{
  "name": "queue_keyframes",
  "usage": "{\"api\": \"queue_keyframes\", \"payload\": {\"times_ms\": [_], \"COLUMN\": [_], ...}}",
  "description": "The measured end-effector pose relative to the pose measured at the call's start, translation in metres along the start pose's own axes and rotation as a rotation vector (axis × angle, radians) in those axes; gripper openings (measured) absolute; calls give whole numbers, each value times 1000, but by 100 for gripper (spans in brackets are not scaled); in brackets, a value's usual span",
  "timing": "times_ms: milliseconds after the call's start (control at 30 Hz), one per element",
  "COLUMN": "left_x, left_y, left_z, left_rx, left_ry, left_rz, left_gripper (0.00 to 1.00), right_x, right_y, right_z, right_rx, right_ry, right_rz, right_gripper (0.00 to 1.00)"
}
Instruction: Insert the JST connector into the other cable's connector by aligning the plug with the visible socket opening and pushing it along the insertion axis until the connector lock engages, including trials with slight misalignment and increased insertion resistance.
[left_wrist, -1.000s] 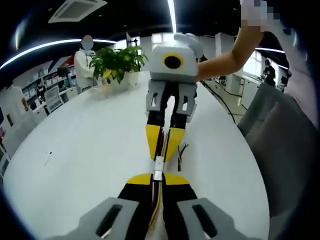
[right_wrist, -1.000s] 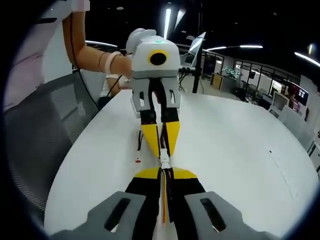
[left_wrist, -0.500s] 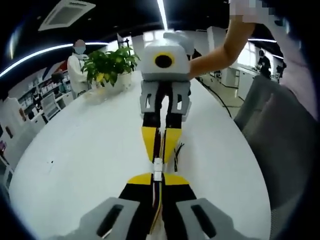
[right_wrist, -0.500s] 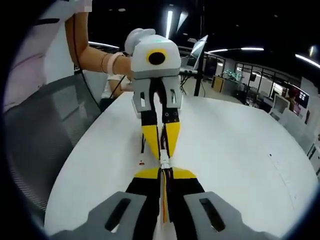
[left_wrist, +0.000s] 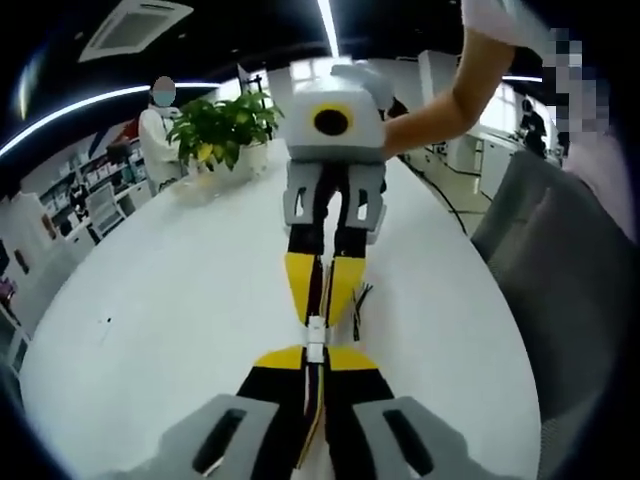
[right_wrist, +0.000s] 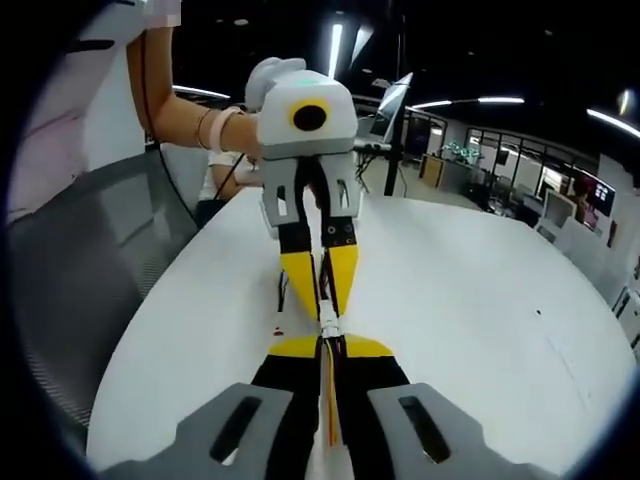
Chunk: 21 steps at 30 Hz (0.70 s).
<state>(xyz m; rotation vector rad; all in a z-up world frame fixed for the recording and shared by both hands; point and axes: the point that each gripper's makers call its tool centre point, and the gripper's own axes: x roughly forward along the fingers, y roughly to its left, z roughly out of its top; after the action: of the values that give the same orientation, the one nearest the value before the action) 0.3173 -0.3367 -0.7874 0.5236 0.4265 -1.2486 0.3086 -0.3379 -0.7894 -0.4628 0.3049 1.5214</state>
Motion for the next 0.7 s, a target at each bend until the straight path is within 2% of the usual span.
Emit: {"api": "queue_keyframes", "payload": {"times_ms": [167, 400, 700], "left_x": [2, 11, 22], "left_y": [8, 12, 9], "left_z": [-2, -11, -26], "left_rx": [23, -4, -13], "left_ry": [15, 29, 57], "left_rz": [8, 5, -7], "left_gripper": [0, 0, 0], "right_x": [4, 10, 18], "right_y": [-10, -17, -16], "right_z": [-1, -15, -30], "right_rx": [20, 60, 76], "right_ry": [3, 24, 51], "right_rz": [-20, -23, -6], "right_gripper": [3, 3, 3]}}
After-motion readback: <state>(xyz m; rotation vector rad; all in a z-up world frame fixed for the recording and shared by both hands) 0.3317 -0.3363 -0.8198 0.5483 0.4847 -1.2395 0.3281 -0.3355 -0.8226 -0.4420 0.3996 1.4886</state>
